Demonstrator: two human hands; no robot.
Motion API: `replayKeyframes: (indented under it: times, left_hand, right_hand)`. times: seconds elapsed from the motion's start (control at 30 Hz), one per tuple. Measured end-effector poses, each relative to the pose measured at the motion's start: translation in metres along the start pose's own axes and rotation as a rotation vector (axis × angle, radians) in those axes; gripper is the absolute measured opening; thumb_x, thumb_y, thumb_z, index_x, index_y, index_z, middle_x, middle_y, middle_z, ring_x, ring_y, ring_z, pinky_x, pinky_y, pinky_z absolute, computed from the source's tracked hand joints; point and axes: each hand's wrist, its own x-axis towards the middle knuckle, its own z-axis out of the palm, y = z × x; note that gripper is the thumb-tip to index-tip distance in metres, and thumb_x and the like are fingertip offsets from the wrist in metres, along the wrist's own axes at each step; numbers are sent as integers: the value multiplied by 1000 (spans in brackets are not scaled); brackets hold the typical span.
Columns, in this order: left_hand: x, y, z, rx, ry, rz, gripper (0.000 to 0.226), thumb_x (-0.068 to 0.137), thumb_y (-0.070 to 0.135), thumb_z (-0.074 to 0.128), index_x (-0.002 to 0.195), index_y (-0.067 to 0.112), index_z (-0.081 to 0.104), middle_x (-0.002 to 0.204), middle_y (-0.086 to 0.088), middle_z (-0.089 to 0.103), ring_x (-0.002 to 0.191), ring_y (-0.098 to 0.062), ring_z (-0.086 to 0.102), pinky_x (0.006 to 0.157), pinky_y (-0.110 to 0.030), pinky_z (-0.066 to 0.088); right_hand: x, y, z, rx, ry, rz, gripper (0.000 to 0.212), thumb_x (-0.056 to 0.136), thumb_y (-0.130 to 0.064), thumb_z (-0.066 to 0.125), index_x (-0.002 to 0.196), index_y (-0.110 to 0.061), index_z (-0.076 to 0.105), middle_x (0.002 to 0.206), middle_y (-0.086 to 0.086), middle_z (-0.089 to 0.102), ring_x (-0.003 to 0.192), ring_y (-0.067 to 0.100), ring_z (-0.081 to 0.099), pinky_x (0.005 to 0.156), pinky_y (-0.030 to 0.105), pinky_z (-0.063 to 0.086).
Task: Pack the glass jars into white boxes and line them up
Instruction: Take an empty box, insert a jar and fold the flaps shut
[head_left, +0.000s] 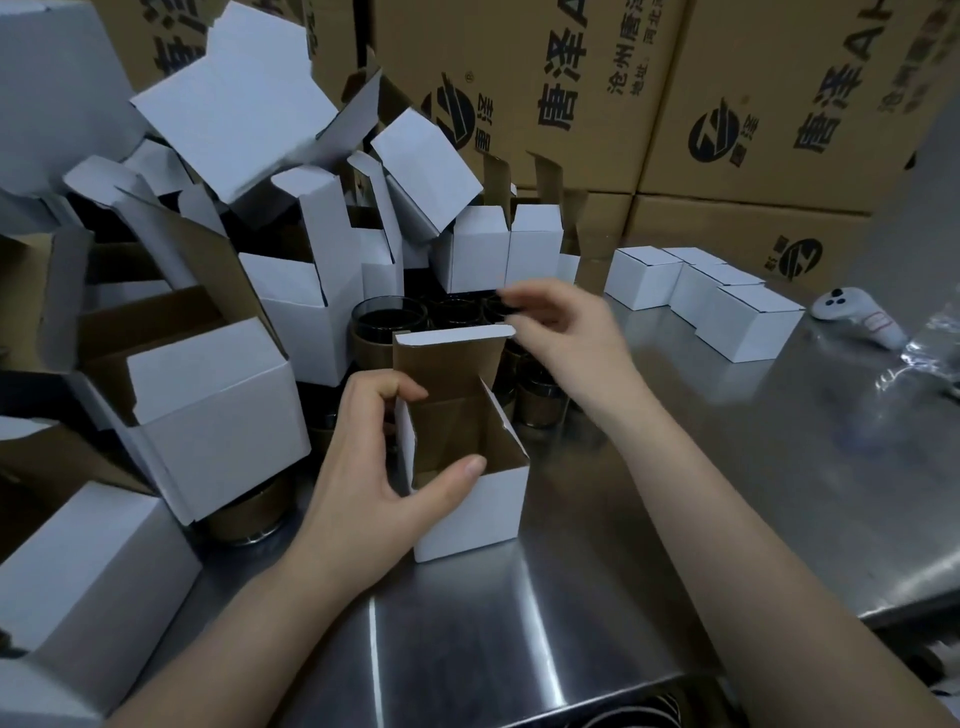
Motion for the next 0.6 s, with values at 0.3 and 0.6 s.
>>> replayKeyframes:
  times: [0.3, 0.6]
  left_hand:
    - [2, 2, -3, -35, -8, 30, 51, 67, 49, 73, 103, 39, 37, 106, 31, 47, 106, 6, 53, 74, -9, 49]
    - [3, 2, -2, -86, 18, 6, 53, 63, 47, 75, 100, 39, 37, 103, 35, 51, 101, 6, 56, 74, -10, 49]
  right_hand:
    - [47, -28, 52, -120, -540, 44, 62, 87, -24, 73, 142, -18, 45, 146, 4, 47, 132, 16, 44, 88, 12, 39]
    - [34, -29, 29, 326, -98, 94, 64, 79, -24, 79, 136, -19, 50, 121, -8, 60, 109, 9, 59, 91, 28, 53]
